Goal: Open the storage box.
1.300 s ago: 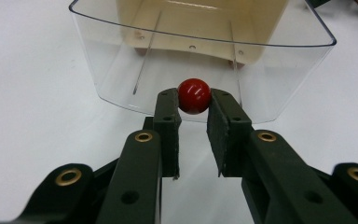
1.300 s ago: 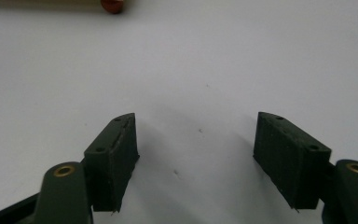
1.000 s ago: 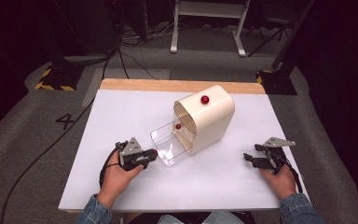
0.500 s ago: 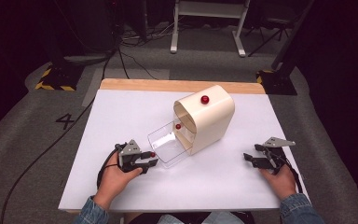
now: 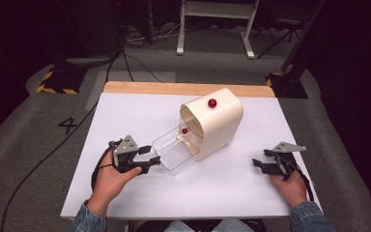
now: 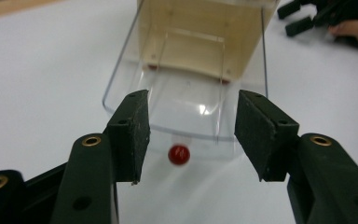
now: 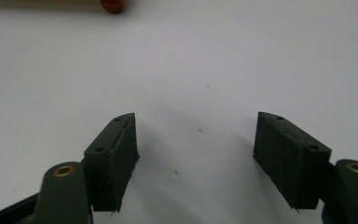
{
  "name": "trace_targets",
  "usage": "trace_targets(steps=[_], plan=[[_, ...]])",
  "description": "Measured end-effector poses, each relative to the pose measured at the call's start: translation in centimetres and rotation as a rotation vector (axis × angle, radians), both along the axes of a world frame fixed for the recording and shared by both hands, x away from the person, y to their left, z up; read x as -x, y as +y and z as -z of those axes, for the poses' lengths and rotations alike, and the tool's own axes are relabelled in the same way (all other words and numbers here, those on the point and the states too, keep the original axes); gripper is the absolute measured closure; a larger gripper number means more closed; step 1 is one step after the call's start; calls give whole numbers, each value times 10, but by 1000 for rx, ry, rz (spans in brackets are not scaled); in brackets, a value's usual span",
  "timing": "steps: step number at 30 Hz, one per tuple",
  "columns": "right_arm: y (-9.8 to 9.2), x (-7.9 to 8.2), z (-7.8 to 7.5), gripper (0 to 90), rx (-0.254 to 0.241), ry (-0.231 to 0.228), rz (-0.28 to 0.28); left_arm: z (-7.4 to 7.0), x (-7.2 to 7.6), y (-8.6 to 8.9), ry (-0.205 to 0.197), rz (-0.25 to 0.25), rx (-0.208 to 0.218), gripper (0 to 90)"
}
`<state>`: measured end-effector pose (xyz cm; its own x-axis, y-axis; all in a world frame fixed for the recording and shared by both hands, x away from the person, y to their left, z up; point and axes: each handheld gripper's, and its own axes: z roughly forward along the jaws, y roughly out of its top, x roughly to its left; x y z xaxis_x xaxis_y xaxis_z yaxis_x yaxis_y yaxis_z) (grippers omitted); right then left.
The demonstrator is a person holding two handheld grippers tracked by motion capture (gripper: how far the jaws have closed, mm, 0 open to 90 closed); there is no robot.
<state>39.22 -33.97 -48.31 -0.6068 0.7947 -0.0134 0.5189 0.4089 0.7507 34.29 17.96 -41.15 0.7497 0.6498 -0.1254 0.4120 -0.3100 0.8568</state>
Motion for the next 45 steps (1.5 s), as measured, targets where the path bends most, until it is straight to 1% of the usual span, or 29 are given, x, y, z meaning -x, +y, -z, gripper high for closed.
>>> trace_targets(steps=[2,3,4,5,9,12,13,16,18,21,22,24,27,29,30,32,33,34,35,37,39,40,41,45], plan=[[0,0,0,306,0,0,1,-7,-3,-3,-20,3,23,455],[0,0,0,306,0,1,1,-10,-6,-4,-28,9,26,456],[0,0,0,306,1,1,1,-13,-8,-6,-34,10,40,456],[0,0,0,306,0,1,0,-15,-10,-8,-40,11,45,456],[0,0,0,306,1,0,1,-19,-22,-19,-60,27,69,460],[0,0,0,306,1,1,1,-21,-30,-30,-64,56,76,468],[0,0,0,306,1,0,0,-22,-32,-34,-74,63,72,468],[0,0,0,306,1,-1,0,-21,-37,-44,-70,93,76,474],[0,0,0,306,2,-1,0,-19,-40,-49,-72,100,72,473],[0,0,0,306,2,-2,0,-14,-45,-56,-80,97,69,485],[0,0,0,306,2,-2,0,-13,-46,-58,-83,96,78,496],[0,0,0,306,2,-2,0,-13,-49,-62,-98,89,82,514],[0,0,0,306,2,-2,0,-11,-54,-68,-117,86,81,584],[0,0,0,306,2,-2,0,-11,-56,-70,-137,84,79,637],[0,0,0,306,2,-2,0,-11,-57,-70,-140,86,75,670],[0,0,0,306,1,-1,0,-10,-58,-71,-135,97,82,731],[0,0,0,306,1,-1,0,-10,-58,-71,-135,97,82,732],[0,0,0,306,1,-2,0,-11,-57,-72,-148,95,67,733],[0,0,0,306,2,-2,0,-11,-57,-73,-147,98,62,734],[0,0,0,306,2,-2,0,-11,-57,-72,-151,98,64,735],[0,0,0,306,2,-2,1,-10,-57,-71,-140,105,74,735],[0,0,0,306,2,-2,0,-11,-56,-70,-143,103,63,735],[0,0,0,306,2,-2,0,-12,-55,-69,-135,104,65,735],[0,0,0,306,2,-3,0,-13,-49,-61,-128,98,62,735]])
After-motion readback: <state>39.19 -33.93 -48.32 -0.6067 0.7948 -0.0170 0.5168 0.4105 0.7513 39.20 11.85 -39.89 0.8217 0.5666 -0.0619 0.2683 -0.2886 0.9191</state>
